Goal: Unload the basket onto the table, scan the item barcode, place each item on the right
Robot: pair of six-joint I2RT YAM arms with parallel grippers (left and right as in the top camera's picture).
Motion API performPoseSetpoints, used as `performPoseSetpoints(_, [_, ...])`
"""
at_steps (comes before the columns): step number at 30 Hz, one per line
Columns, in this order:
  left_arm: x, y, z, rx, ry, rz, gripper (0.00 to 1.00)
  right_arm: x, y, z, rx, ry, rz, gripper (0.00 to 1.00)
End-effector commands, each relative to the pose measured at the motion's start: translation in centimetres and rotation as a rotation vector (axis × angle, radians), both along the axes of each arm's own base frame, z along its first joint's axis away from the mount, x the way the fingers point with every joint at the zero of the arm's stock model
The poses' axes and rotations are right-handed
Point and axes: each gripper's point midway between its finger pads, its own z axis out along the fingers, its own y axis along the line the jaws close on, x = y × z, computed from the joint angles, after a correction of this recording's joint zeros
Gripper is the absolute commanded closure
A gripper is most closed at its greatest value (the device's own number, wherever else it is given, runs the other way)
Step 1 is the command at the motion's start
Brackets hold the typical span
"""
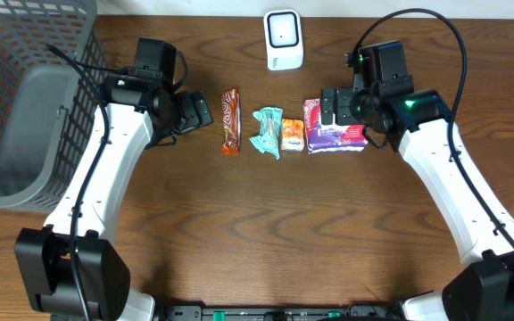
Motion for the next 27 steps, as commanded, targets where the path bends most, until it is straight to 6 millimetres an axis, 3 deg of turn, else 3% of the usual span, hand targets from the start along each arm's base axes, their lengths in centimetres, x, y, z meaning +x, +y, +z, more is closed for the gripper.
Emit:
performPoseSetpoints(1, [0.2, 0.2, 0.2, 0.01, -0.008, 0.006, 0.02, 0.1, -0.2, -0.3, -0.024, -0.005, -0.003, 0.01])
performPoseSetpoints(10, [0.2, 0.2, 0.2, 0.01, -0.008, 0.006, 0.02, 1.2, -2.5, 0.1, -0.034, -0.035, -0.064, 0.01])
performPoseSetpoints(16, [0.2, 0.2, 0.2, 0.01, -0.008, 0.006, 0.02, 2.5, -5.2, -0.3, -0.057, -0.048, -0.137, 0.01])
performPoseSetpoints(20, [0.2, 0.2, 0.2, 0.01, -0.008, 0.006, 0.02, 3.2, -6.9, -2.2, -0.07, -0.01, -0.177, 0.01])
performPoseSetpoints(23, [0.2, 0.2, 0.2, 0.01, -0.008, 0.006, 0.02, 4.0, -8.3, -5.1, -0.075, 0.044, -0.206, 0.01])
performPoseSetpoints(27, [0.2, 0.2, 0.2, 0.01, -0.008, 0.006, 0.02, 4.8, -7.5, -7.8, 0.059, 0.098, -0.092, 0.04])
